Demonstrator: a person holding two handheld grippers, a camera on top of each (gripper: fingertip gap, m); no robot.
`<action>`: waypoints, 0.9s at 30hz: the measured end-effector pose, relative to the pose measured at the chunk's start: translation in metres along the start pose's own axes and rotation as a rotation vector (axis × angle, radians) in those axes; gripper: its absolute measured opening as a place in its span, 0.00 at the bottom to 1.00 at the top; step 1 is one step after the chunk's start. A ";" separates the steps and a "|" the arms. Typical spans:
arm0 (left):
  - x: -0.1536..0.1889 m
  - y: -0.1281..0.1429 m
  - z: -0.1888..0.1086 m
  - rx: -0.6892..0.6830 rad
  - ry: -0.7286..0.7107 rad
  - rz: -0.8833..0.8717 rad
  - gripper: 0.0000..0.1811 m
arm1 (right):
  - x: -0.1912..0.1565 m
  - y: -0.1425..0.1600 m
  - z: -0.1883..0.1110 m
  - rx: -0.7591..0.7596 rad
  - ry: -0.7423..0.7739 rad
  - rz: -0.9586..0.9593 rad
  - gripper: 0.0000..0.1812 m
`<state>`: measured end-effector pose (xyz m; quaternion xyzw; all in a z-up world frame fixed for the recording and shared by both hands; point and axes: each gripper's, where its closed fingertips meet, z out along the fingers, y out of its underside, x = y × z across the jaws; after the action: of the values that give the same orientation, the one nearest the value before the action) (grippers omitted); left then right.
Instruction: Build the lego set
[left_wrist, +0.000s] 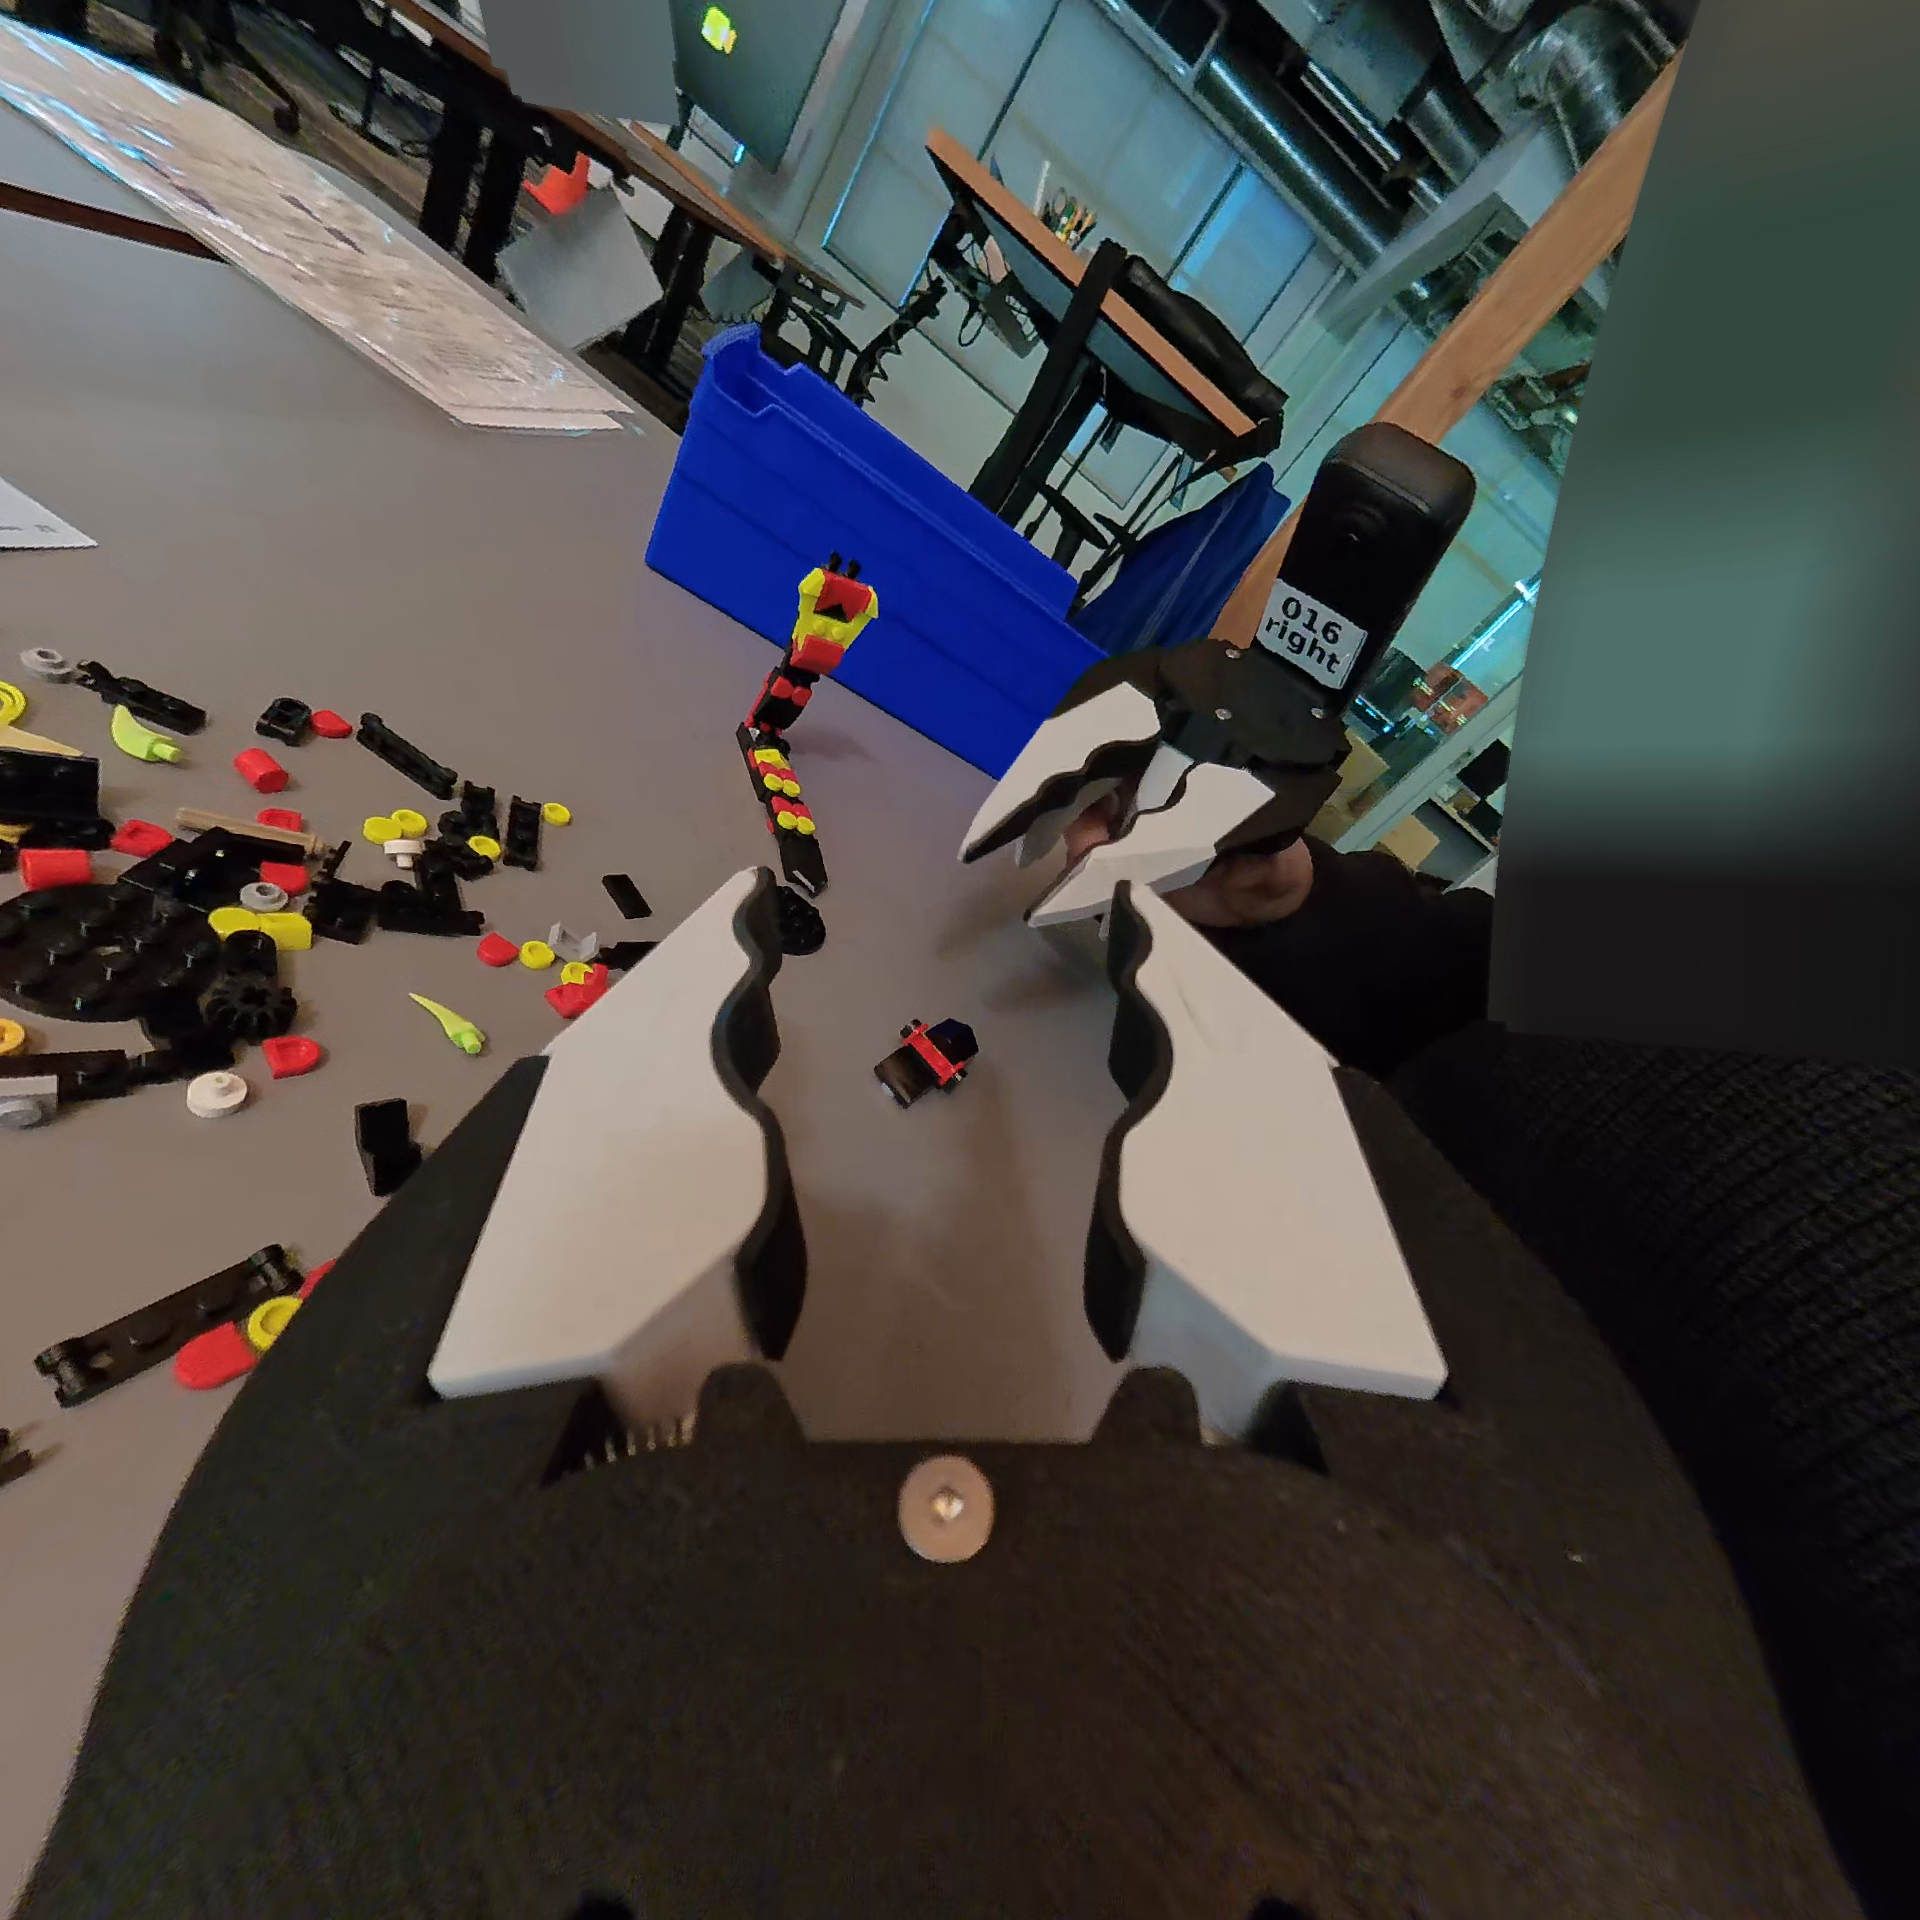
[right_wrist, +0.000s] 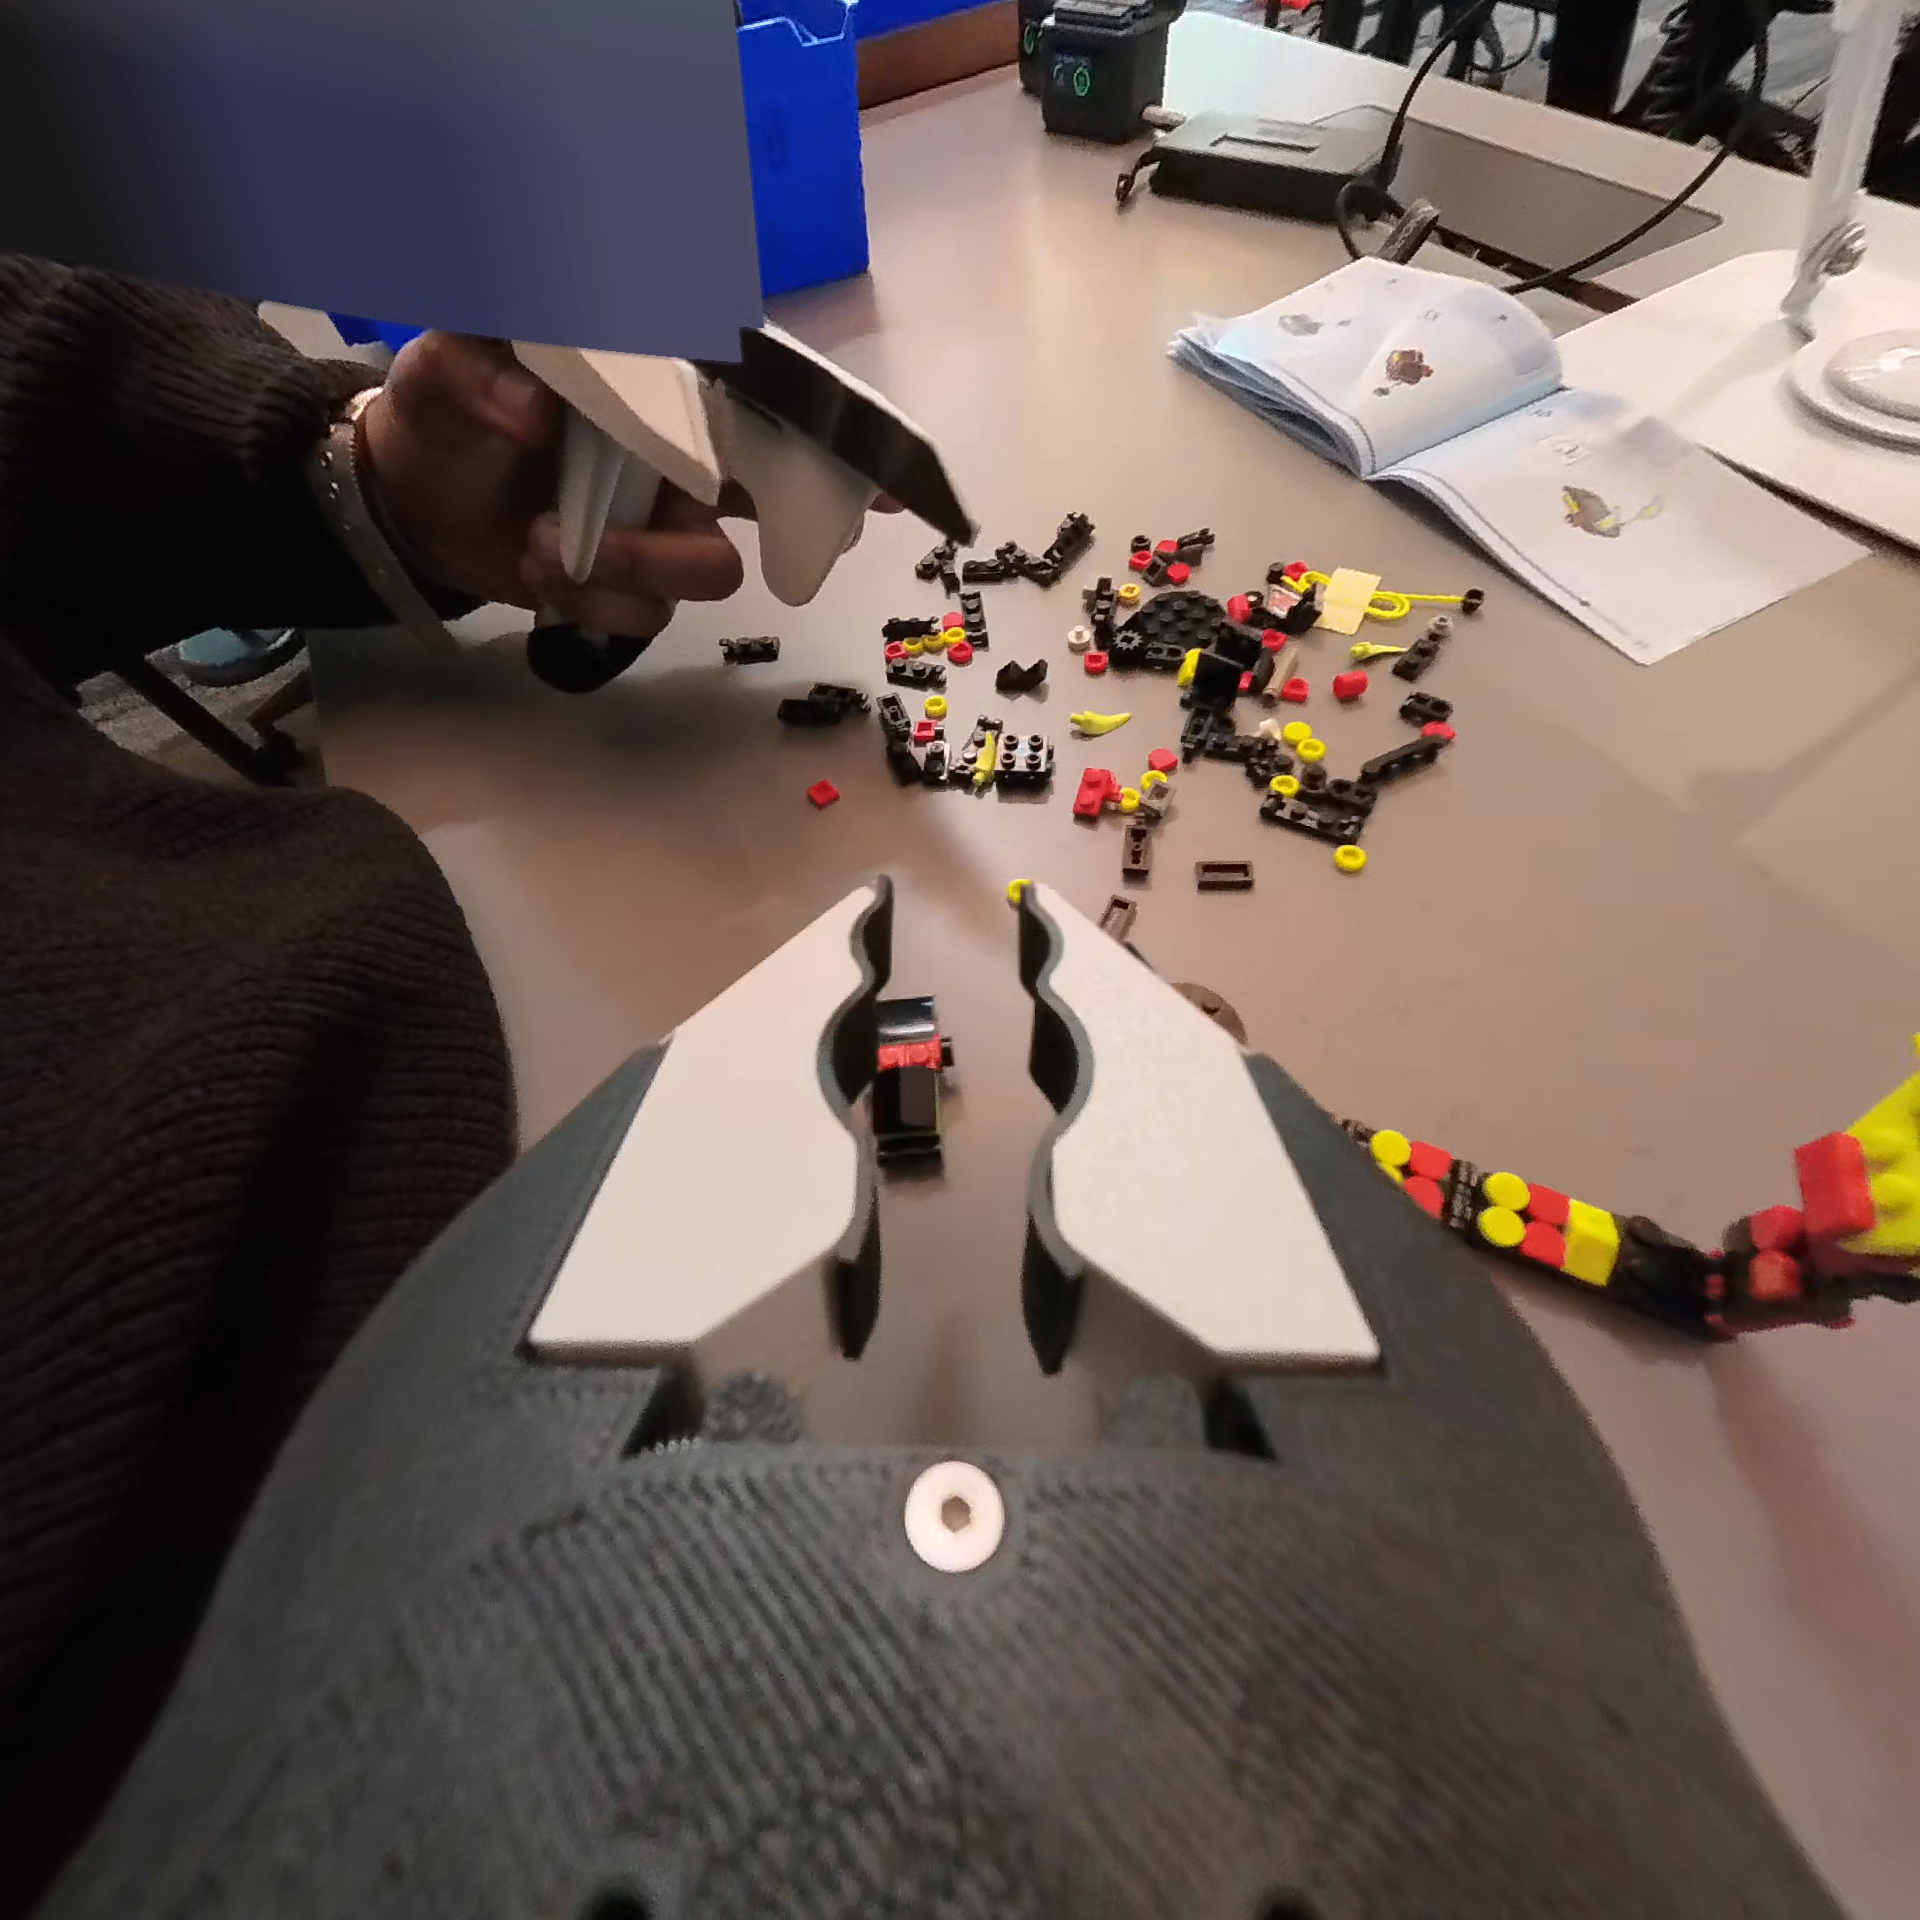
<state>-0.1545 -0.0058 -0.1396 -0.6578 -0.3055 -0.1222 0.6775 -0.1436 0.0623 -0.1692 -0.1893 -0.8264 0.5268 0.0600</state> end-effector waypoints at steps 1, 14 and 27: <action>0.000 0.001 0.000 -0.003 0.000 0.002 0.34 | 0.001 0.000 0.000 0.004 0.004 0.002 0.12; 0.003 0.006 0.004 -0.028 0.000 0.029 0.34 | 0.007 -0.003 -0.002 0.019 0.054 -0.027 0.15; -0.004 0.006 0.003 -0.027 -0.039 0.031 0.32 | 0.007 -0.001 -0.001 0.004 0.066 -0.044 0.15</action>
<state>-0.1548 -0.0031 -0.1464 -0.6737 -0.3070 -0.1029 0.6643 -0.1504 0.0655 -0.1686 -0.1884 -0.8269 0.5205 0.0991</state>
